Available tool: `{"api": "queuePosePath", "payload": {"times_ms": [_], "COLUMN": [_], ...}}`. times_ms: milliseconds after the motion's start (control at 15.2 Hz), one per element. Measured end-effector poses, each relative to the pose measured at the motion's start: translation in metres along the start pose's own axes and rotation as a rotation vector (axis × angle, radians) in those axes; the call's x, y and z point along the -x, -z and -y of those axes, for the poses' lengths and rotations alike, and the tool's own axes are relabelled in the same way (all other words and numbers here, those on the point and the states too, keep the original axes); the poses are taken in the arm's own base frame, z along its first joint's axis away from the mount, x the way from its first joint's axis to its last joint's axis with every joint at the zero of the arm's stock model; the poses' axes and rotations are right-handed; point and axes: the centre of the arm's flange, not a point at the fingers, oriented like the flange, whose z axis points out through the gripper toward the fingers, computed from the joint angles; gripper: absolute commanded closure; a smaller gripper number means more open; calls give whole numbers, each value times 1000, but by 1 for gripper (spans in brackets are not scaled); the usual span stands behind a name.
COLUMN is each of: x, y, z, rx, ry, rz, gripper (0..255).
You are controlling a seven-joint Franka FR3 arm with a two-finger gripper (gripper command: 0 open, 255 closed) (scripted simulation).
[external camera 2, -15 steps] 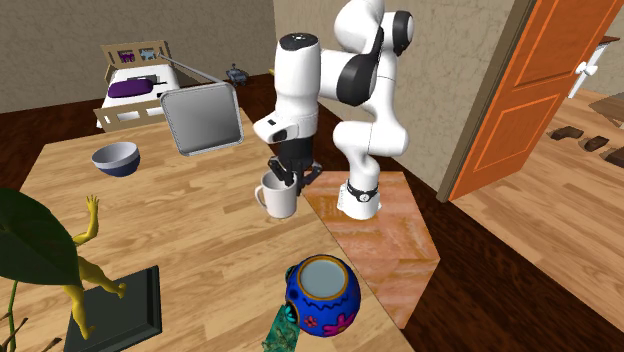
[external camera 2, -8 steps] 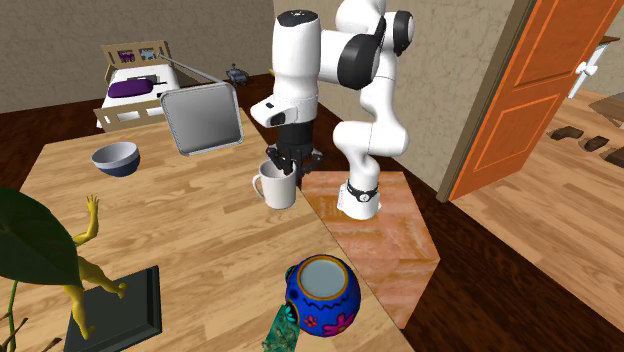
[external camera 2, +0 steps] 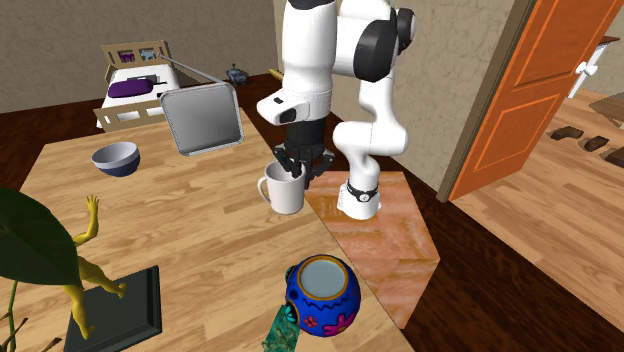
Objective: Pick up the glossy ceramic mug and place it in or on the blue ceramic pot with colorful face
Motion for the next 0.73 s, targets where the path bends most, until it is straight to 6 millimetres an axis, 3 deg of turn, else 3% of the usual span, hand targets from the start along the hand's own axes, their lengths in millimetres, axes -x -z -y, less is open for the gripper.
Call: {"api": "queuePosePath", "payload": {"times_ms": [726], "x": [-119], "y": [13], "z": [82], "rx": [0], "ry": [0], "rz": [0], "gripper": [255]}}
